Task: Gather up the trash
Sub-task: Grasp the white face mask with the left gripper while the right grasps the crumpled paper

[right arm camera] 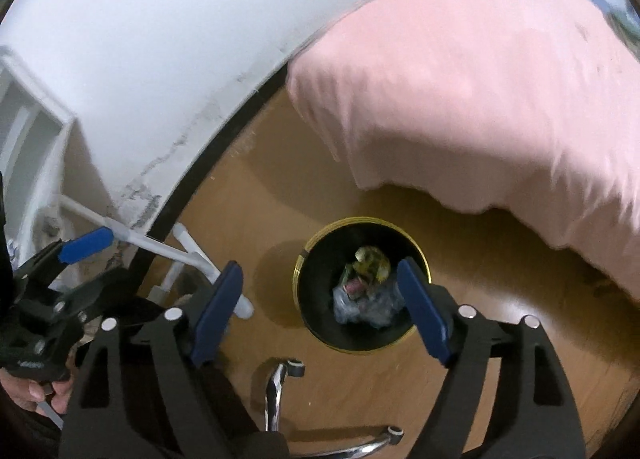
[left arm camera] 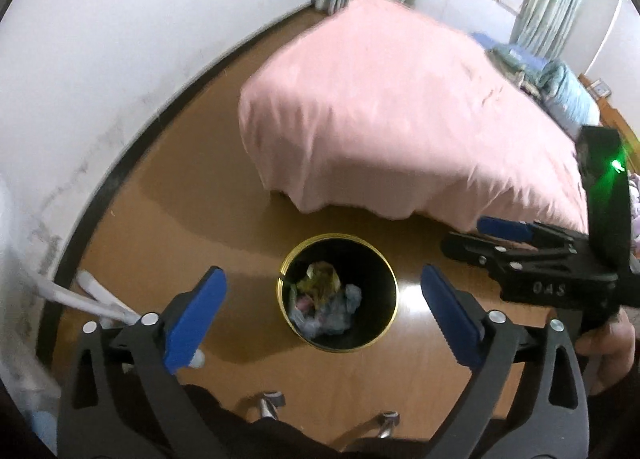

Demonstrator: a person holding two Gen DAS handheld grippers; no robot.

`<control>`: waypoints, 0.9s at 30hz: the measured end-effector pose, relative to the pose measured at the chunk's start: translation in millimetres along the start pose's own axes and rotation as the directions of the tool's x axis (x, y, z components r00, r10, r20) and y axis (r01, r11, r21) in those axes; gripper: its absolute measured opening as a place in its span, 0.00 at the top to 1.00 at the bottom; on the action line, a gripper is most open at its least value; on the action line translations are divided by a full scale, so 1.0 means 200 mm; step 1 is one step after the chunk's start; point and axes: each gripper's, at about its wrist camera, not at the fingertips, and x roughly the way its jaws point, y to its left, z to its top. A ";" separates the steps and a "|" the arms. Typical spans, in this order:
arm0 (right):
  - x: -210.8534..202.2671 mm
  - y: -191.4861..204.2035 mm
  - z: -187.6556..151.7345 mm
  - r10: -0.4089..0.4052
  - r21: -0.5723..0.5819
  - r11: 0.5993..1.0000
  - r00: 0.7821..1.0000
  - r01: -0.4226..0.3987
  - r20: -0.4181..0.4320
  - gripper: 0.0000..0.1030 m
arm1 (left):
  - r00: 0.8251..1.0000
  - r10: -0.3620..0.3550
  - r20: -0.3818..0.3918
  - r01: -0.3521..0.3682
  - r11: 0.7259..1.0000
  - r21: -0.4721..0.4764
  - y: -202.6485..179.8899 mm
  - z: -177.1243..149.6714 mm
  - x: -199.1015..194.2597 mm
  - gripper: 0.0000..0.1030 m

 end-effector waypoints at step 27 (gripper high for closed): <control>0.26 3.06 -0.22 0.343 -0.778 0.460 0.893 -0.429 -0.290 0.21 | 0.708 0.698 -0.112 -0.543 0.436 -0.717 1.64 -1.52 -2.04 0.07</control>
